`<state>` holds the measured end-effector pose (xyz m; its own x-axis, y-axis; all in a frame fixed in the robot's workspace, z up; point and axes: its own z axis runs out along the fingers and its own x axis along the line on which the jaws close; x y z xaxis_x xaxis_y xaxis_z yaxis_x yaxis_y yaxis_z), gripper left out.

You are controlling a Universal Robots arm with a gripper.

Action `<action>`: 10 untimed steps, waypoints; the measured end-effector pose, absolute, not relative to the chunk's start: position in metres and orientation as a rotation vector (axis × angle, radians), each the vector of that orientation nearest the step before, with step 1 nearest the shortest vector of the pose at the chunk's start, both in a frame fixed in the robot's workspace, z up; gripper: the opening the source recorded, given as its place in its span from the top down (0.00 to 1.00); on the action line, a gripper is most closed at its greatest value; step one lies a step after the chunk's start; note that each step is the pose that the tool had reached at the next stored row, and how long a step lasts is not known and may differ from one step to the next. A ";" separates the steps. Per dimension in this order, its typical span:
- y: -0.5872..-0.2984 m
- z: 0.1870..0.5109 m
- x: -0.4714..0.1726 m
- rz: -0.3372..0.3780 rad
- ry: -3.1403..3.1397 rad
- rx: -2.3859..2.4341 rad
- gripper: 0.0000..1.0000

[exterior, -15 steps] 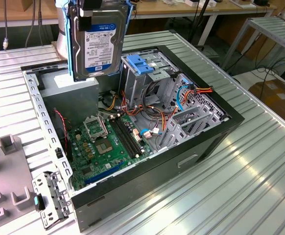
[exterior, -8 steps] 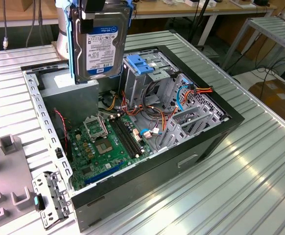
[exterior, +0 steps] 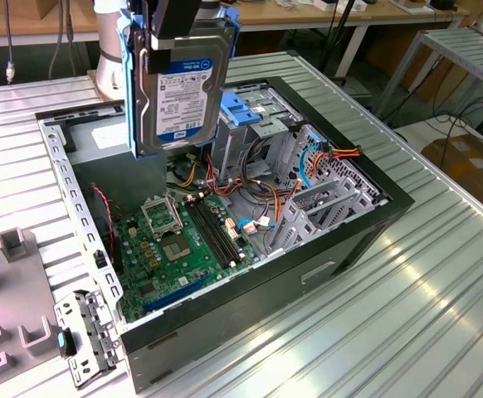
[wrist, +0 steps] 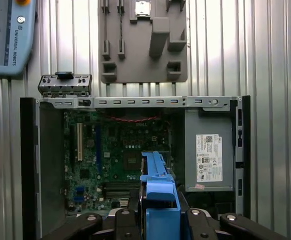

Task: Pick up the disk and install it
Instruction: 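Insert the disk into the insertion slot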

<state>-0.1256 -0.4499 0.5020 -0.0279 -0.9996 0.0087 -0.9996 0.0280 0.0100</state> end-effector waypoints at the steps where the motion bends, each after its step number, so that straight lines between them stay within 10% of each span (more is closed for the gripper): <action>1: -0.453 0.502 -0.126 -0.002 -2.243 2.181 0.63; 10: -0.480 0.501 -0.126 -0.001 -2.243 2.181 0.63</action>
